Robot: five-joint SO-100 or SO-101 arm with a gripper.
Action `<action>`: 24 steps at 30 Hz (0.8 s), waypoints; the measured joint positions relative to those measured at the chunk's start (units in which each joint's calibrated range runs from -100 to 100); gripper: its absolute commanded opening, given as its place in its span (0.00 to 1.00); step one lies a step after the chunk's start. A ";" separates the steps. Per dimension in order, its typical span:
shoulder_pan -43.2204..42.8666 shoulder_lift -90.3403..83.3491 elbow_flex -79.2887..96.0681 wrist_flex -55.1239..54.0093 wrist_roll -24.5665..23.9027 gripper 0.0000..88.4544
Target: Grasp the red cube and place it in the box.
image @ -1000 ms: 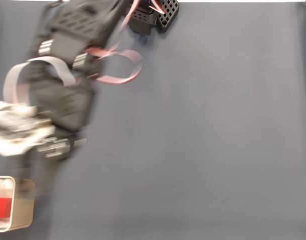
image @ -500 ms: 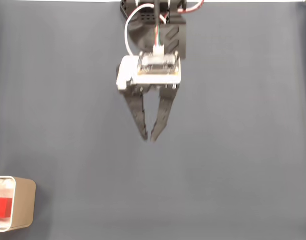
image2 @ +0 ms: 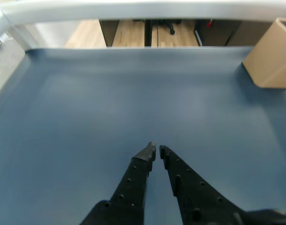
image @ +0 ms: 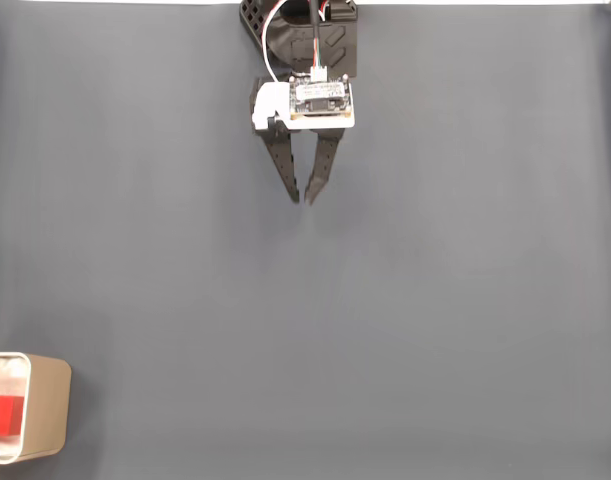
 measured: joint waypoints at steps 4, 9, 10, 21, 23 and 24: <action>0.00 -7.12 3.35 12.25 -0.29 0.00; 0.00 -8.77 4.88 23.23 -0.29 0.00; 0.00 -8.86 5.24 24.82 -0.29 0.00; 0.07 -9.81 5.97 30.79 -0.54 0.00; 0.07 -9.81 5.97 30.79 -0.54 0.00; 0.07 -9.81 5.97 30.79 -0.54 0.00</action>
